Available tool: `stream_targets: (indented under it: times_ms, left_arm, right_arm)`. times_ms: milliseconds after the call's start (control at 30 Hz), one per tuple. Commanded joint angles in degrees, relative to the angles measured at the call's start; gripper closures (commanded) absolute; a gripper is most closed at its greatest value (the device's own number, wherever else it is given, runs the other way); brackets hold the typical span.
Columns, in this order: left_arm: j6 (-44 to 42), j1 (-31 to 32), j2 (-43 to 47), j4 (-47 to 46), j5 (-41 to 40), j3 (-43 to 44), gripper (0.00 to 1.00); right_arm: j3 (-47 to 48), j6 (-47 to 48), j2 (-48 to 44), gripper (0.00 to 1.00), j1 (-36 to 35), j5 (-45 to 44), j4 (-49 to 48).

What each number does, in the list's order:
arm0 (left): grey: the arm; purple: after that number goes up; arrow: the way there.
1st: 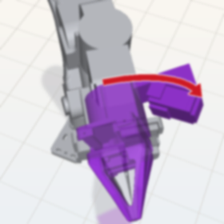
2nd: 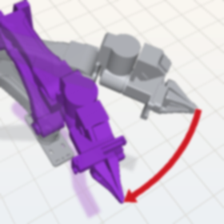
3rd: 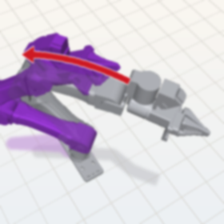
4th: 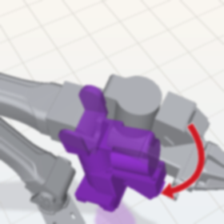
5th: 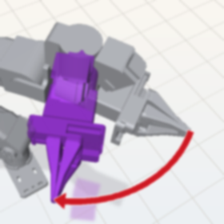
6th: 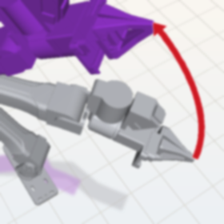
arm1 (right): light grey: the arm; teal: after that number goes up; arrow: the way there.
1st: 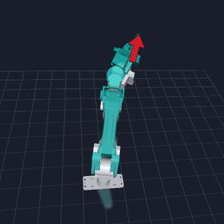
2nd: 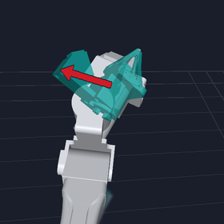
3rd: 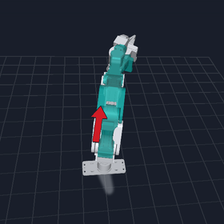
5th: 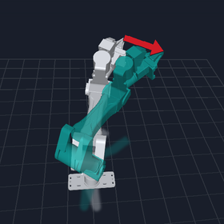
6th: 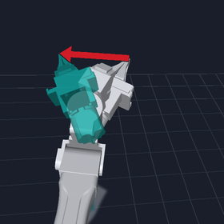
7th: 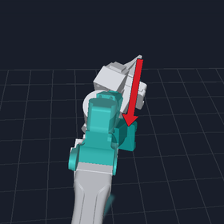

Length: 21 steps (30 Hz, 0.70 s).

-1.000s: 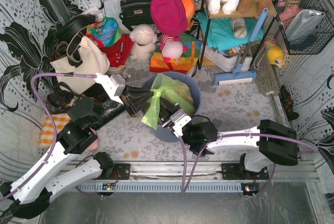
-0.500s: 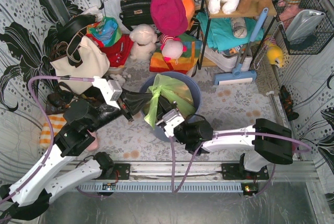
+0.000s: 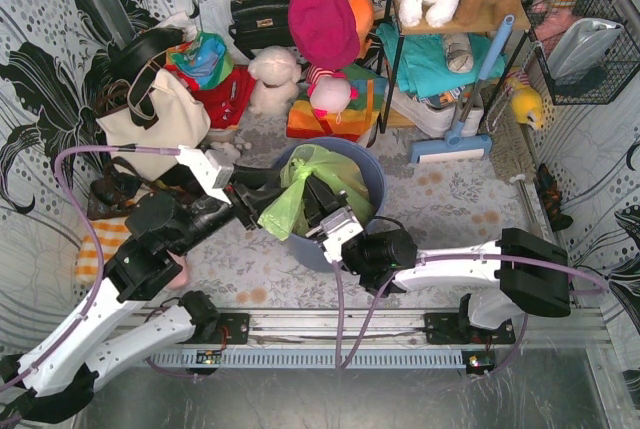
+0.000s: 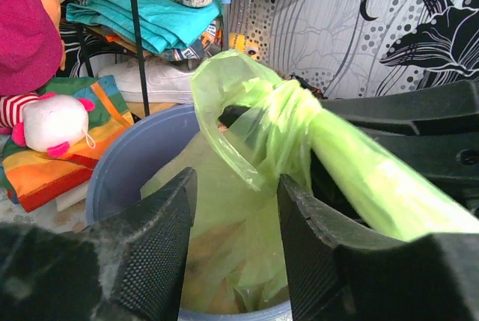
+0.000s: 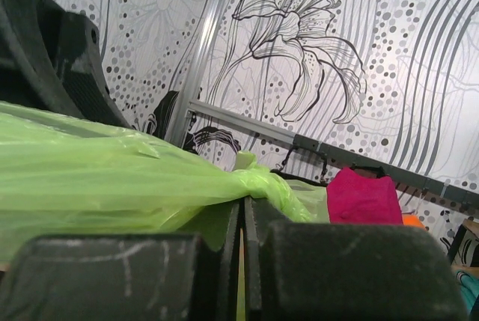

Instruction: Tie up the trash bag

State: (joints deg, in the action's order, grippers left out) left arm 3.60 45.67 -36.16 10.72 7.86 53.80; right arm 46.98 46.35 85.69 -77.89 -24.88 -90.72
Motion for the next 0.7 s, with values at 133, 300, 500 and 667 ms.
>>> stream_targets:
  times_ms: [133,300,500,667]
  left_arm:
    - [0.44,0.21,-1.49,-3.06,-0.88,-0.87,0.4]
    - [0.71,0.21,-3.1,-2.94,3.69,-1.02,0.45]
    - [0.01,0.21,-4.66,-0.18,9.78,-0.07,0.92]
    - [-0.26,0.21,-3.42,2.06,13.29,-0.12,1.0]
  right_arm:
    - [0.89,0.62,-1.95,1.0,-0.07,1.48,-6.23]
    - [3.91,4.16,0.73,1.0,-0.07,3.24,-6.18]
    - [6.17,7.6,3.17,1.0,-0.07,3.14,-6.14]
    - [6.89,10.61,4.0,1.0,-0.07,2.2,-6.14]
